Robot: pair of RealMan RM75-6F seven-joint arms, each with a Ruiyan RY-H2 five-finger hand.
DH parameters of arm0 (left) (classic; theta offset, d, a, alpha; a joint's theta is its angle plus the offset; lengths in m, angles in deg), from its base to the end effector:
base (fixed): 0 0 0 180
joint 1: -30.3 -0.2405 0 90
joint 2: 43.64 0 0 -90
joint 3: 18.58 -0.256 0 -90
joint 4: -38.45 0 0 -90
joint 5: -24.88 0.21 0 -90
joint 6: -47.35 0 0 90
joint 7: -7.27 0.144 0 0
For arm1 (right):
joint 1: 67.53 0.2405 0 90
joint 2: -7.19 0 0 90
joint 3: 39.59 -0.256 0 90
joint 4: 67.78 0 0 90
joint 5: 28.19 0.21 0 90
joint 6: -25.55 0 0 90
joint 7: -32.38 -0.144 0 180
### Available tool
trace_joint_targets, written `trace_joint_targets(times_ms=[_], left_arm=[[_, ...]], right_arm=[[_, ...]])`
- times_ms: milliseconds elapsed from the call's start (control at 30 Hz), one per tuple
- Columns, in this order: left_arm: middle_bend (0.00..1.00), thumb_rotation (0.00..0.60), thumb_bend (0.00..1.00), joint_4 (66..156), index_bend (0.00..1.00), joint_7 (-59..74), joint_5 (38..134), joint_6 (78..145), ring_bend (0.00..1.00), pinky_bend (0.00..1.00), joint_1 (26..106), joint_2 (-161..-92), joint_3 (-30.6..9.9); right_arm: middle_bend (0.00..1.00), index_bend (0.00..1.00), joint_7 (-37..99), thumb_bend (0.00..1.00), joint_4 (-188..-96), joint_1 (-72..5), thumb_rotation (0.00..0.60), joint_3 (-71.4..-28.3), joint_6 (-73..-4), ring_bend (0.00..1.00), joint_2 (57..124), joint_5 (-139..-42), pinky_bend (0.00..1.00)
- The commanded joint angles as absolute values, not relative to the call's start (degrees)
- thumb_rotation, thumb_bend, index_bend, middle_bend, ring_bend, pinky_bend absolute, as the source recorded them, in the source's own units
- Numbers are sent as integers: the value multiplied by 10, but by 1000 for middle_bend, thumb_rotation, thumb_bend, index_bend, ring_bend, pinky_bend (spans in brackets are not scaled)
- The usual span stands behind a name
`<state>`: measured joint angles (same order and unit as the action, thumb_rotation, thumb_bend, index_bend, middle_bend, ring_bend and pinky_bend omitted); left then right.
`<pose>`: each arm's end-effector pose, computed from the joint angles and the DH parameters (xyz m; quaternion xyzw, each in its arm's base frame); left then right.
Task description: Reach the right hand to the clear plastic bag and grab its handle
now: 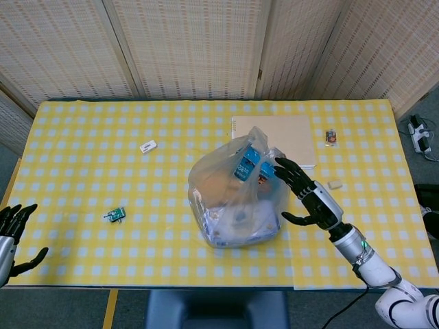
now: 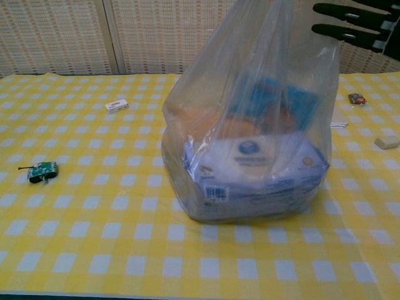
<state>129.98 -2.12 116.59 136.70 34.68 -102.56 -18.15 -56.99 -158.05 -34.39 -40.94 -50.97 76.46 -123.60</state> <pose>-0.3073 0.1695 0.1874 -0.6049 -0.3785 -0.4295 0.5536 -0.1811 -0.2915 0.1014 -0.3655 0.6935 -0.6174 0.0658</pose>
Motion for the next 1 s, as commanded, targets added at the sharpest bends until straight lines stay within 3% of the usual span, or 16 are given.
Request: trace_joint_targets(times_ms=[33, 1000], left_arm=[[169, 600, 314, 1300, 72, -22, 1165, 1368, 88, 0, 346, -1024, -182], [171, 600, 315, 1299, 85, -33, 1173, 1378, 88, 0, 341, -1020, -181]], right_arm=[[0, 0, -563, 296, -1576, -334, 600, -418, -486, 4, 768, -1218, 0], [0, 0, -596, 297, -1592, -310, 600, -424, -451, 4, 761, -1226, 0]])
